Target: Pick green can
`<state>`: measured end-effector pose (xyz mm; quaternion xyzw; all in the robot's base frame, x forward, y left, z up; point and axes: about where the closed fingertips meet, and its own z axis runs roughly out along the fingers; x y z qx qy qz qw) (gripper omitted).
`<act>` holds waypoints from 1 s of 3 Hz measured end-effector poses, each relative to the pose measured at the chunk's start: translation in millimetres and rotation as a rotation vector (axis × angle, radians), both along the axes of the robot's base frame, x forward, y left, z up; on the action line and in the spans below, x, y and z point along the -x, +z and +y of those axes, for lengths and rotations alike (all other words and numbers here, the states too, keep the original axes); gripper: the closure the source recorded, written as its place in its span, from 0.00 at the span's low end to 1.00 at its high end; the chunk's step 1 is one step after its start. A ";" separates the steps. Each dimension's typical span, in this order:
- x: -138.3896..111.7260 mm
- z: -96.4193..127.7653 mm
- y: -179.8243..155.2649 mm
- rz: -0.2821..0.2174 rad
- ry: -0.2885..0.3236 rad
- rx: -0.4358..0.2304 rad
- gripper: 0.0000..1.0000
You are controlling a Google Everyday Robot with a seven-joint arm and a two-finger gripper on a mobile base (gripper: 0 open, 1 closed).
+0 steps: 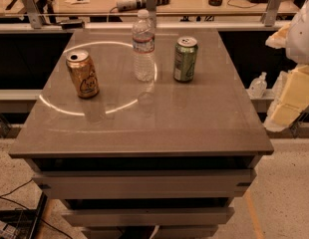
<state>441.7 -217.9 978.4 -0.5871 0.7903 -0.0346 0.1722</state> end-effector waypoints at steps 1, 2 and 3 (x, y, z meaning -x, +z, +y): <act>-20.4 -3.8 -1.3 -0.045 -0.098 -0.076 0.00; -51.1 -6.7 -5.5 -0.107 -0.224 -0.186 0.00; -85.9 -9.9 -20.0 -0.170 -0.291 -0.339 0.00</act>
Offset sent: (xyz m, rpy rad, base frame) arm 0.0972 -0.0151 -0.0088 0.3340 -0.1995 -0.3937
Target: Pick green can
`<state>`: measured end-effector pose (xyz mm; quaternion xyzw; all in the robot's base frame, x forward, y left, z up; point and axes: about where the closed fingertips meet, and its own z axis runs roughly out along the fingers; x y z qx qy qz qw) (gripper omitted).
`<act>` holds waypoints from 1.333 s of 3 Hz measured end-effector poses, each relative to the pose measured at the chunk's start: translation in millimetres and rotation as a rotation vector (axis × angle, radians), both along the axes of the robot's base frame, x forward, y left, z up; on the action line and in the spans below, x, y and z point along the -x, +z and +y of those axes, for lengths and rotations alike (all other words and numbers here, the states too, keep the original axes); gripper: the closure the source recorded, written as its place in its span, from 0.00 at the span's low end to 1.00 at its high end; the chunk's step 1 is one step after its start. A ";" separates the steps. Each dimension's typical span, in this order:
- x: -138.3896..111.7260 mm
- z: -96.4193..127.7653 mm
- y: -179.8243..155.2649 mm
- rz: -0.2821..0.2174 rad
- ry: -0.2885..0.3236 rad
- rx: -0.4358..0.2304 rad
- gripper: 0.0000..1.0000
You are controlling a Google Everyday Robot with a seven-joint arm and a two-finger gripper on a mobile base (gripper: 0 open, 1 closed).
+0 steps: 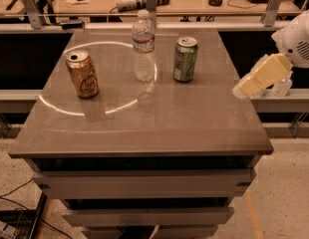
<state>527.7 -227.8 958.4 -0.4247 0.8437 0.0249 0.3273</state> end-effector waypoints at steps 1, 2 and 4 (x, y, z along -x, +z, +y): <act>-34.8 -3.4 -14.0 -0.087 -0.005 -0.136 0.00; -70.6 1.1 -24.6 -0.145 0.058 -0.234 0.00; -135.7 24.2 -41.5 -0.151 0.165 -0.305 0.00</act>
Offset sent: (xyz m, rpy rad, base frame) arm 0.1153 -0.0005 -0.0314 0.3520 -0.2218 0.1415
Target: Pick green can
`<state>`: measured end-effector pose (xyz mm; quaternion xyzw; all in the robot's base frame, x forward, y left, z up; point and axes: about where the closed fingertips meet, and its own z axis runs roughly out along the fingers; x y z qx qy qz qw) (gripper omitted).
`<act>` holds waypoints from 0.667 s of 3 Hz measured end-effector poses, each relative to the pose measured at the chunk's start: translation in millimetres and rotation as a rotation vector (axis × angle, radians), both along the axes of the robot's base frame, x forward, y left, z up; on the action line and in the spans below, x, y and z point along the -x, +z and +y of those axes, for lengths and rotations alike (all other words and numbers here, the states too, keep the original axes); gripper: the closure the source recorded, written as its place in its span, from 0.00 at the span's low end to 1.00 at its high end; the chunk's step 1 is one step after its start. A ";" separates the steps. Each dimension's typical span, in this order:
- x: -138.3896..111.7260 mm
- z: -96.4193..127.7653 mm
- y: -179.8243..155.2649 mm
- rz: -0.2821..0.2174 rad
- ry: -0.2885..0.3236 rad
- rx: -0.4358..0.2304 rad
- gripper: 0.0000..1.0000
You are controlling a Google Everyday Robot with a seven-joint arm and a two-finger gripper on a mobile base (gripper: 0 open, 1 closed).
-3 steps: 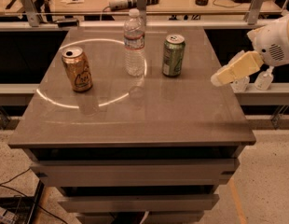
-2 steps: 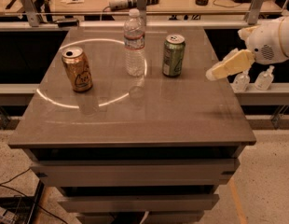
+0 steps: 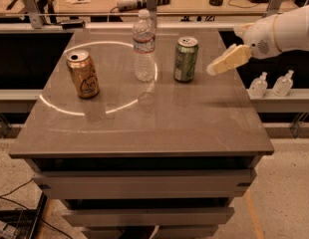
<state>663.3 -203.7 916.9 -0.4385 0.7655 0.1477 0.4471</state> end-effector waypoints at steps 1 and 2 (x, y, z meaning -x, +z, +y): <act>-25.9 14.7 -6.5 0.013 0.025 -0.048 0.00; -44.0 31.7 -12.9 0.031 0.044 -0.089 0.00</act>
Offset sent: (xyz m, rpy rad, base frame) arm 0.0642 0.0449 -0.0157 0.1351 0.0443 0.0566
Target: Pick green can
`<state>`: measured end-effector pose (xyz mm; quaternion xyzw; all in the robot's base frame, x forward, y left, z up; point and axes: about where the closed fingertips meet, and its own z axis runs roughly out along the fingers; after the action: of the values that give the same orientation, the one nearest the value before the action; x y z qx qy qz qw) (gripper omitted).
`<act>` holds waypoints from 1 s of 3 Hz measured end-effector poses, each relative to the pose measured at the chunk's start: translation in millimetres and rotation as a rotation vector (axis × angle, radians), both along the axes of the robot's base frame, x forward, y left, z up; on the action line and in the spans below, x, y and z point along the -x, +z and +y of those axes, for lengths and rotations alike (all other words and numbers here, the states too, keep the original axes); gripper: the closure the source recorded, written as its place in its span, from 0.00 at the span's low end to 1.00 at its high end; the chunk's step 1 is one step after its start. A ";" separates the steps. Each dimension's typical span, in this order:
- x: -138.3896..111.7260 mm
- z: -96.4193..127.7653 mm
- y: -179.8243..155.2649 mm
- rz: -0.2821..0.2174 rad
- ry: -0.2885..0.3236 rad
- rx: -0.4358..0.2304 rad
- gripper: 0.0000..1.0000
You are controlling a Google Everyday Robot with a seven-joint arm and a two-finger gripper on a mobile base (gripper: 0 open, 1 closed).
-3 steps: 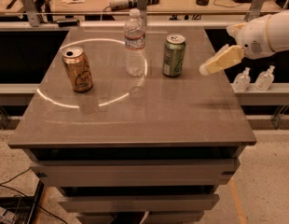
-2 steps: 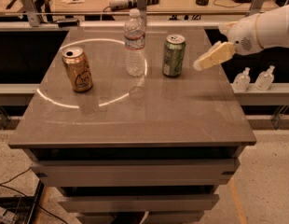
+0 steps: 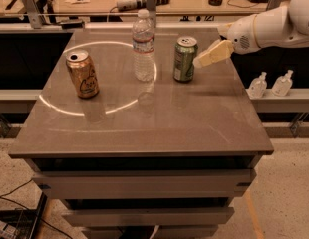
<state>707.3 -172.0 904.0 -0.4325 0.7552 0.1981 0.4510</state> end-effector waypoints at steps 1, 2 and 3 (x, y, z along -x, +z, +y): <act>-8.8 19.6 -1.3 0.023 0.047 -0.023 0.00; -5.2 36.8 2.3 0.042 0.096 -0.018 0.00; -0.1 49.1 -4.7 0.069 0.122 -0.010 0.00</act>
Offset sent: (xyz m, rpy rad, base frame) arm -0.0003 0.0499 0.0125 0.0070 0.0559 0.1445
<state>707.4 -122.9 899.3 -0.4684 0.7415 0.2438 0.4139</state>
